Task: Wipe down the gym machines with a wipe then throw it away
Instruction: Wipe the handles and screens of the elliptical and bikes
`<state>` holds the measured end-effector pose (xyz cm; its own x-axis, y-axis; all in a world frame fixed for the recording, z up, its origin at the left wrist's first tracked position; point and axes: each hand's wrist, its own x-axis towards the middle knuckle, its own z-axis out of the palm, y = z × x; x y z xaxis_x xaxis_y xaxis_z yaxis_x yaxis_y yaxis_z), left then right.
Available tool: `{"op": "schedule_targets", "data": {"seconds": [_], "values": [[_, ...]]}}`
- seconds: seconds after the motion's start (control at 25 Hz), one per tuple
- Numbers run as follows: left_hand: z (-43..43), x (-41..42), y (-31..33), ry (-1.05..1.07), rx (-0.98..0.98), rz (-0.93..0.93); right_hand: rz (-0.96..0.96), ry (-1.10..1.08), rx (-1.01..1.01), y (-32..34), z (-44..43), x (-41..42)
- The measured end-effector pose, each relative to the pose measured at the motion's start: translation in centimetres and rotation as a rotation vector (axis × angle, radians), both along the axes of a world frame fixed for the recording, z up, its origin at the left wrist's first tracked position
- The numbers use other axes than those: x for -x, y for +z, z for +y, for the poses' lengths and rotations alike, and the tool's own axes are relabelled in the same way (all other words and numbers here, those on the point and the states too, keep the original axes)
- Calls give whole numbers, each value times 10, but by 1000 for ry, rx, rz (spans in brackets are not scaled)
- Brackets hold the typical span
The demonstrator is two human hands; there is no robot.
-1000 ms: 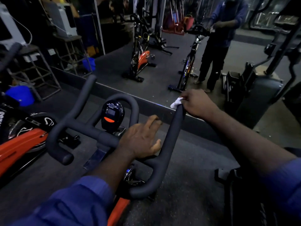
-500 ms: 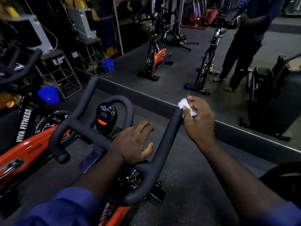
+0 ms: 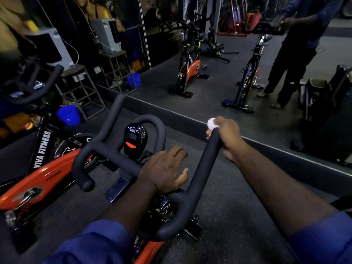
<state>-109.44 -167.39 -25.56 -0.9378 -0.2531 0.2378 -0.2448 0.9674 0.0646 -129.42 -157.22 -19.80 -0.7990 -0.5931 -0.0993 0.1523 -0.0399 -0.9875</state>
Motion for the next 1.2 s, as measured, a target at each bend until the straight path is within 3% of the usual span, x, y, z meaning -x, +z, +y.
{"op": "schedule_targets", "data": {"seconds": [0.04,0.08,0.2,0.28,0.32,0.4,0.48,0.56,0.8,0.92,1.0,1.2], "values": [[-1,0,0,-3,-6,-3,-291,-76,132,-4,-2,-3],[-1,0,0,-8,-9,4,-414,-129,237,-9,0,-5],[-1,-3,2,-18,15,58,-315,-219,506,-26,5,-23],[-2,-3,2,-38,13,71,-257,-317,555,-44,16,-38],[-3,-4,1,-46,12,70,-189,-389,504,-58,24,-44],[-5,-4,-1,-71,10,87,124,-495,212,-84,43,-57],[-5,-4,-1,-84,22,114,396,-463,-89,-106,66,-78],[-5,-4,-2,-106,14,132,552,-434,-229,-113,84,-104],[-10,-4,-10,-151,-34,168,1114,-555,-274,-38,60,-57],[-11,-5,-12,-145,-52,174,1358,-290,-385,-30,42,-42],[-12,-5,-13,-157,-61,178,1390,-143,-442,-34,46,-44],[-12,-4,-12,-159,-50,187,1434,-53,-392,-43,74,-83]]}}
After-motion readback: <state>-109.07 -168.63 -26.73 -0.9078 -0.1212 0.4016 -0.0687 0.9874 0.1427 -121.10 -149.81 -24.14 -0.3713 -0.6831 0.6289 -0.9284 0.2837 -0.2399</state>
